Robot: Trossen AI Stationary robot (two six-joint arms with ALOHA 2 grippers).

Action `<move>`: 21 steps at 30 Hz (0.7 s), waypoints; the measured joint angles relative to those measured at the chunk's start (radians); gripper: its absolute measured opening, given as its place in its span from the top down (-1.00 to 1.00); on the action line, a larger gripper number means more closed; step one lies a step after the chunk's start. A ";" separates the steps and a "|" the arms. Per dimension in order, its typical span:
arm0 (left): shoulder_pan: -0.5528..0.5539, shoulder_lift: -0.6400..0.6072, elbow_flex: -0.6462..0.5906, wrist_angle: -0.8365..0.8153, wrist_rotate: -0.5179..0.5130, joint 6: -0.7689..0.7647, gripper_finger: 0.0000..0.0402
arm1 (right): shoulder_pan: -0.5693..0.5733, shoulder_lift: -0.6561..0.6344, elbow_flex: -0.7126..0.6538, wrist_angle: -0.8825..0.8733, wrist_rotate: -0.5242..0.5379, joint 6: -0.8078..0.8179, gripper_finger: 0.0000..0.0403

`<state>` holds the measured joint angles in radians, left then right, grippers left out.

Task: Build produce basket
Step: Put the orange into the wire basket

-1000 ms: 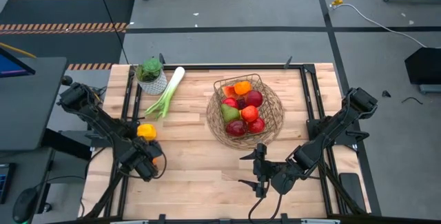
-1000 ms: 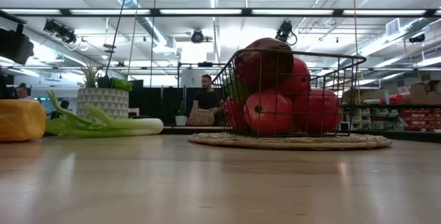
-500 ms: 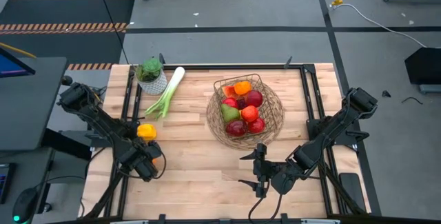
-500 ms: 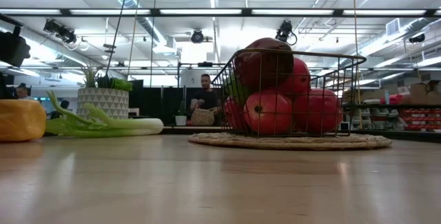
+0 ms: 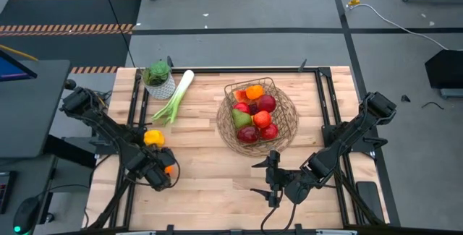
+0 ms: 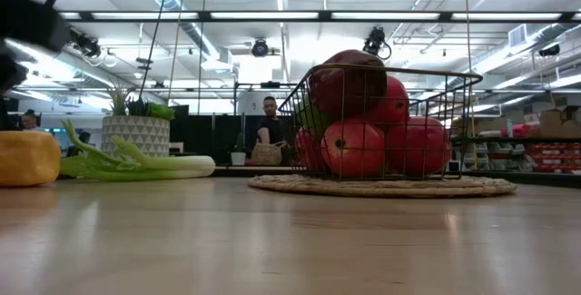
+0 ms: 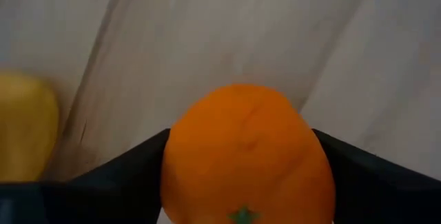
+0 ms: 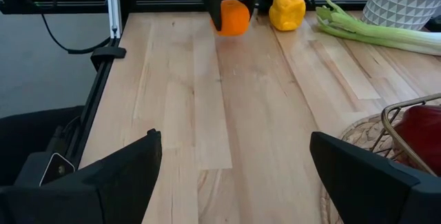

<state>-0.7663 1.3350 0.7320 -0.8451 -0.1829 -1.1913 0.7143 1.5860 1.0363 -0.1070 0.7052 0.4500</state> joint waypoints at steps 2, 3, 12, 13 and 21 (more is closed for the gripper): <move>0.022 0.000 0.040 0.001 -0.023 0.043 -0.55 | 0.000 0.000 0.000 0.000 0.000 0.000 -0.86; 0.034 0.000 0.060 0.001 -0.038 0.070 -0.55 | 0.000 0.000 0.000 0.000 0.000 0.000 -0.86; 0.185 0.000 0.289 0.034 -0.211 0.420 -0.56 | 0.000 0.000 0.000 0.000 0.000 0.001 -0.86; 0.203 0.000 0.309 0.060 -0.217 0.470 -0.56 | 0.000 0.000 0.000 0.000 0.000 0.001 -0.86; 0.375 0.000 0.379 0.404 -0.222 0.905 -0.56 | -0.001 -0.022 0.010 -0.006 0.115 -0.068 -0.86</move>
<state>-0.3915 1.3350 1.1110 -0.4410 -0.4045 -0.2864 0.7133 1.5638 1.0459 -0.1133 0.8204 0.3824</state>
